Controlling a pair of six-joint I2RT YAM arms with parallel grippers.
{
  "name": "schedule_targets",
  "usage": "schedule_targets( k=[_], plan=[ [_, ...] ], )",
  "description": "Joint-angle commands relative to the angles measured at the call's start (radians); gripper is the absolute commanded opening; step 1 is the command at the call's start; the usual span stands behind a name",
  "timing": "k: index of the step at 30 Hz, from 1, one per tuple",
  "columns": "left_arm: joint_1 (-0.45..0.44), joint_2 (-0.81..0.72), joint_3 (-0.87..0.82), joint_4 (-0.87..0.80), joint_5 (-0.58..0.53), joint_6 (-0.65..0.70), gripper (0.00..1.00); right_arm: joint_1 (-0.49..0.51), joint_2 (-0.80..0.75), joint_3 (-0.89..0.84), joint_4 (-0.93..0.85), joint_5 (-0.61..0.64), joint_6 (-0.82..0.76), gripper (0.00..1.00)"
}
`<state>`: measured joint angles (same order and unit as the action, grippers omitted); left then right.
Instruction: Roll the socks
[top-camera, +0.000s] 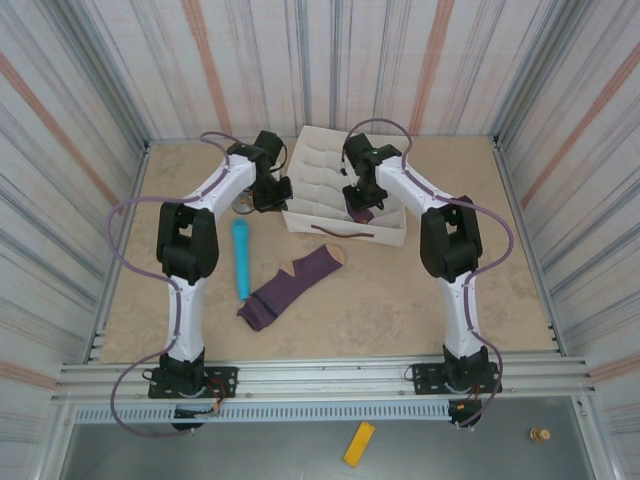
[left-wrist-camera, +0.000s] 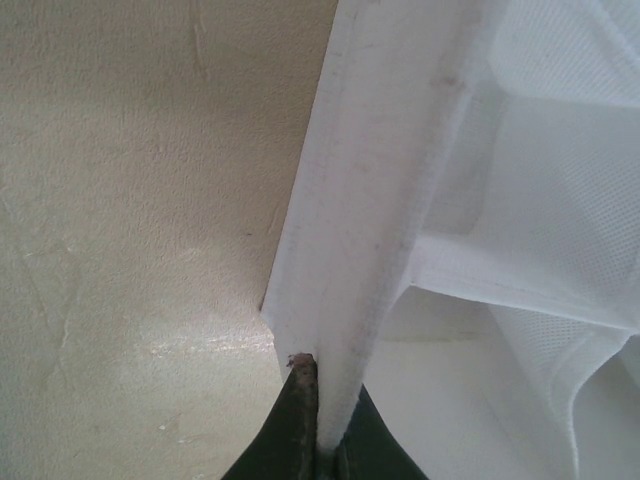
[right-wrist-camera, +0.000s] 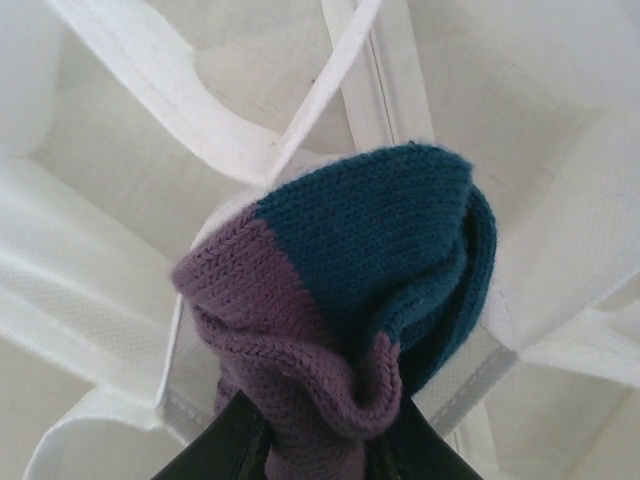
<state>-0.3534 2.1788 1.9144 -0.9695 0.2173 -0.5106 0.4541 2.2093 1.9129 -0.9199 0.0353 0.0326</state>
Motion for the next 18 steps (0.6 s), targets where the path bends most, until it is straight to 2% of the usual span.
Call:
schedule_targets(
  k=[1, 5, 9, 12, 18],
  plan=[
    [0.013, 0.02, -0.029, -0.018, -0.006, -0.043, 0.0, 0.009, 0.074, -0.028, -0.044, 0.021, -0.013, 0.21],
    [0.013, 0.022, -0.029, -0.017, -0.003, -0.042, 0.0, 0.004, 0.151, -0.009, -0.074, 0.048, 0.011, 0.21],
    [0.013, 0.023, -0.029, -0.017, -0.001, -0.043, 0.0, 0.002, 0.203, 0.016, -0.104, 0.057, 0.024, 0.27],
    [0.014, 0.024, -0.035, -0.006, 0.012, -0.048, 0.0, -0.001, 0.186, 0.019, -0.105, 0.054, 0.03, 0.34],
    [0.016, 0.027, -0.043, 0.011, 0.028, -0.076, 0.0, -0.019, 0.053, 0.04, -0.091, 0.002, 0.04, 0.54]
  ],
)
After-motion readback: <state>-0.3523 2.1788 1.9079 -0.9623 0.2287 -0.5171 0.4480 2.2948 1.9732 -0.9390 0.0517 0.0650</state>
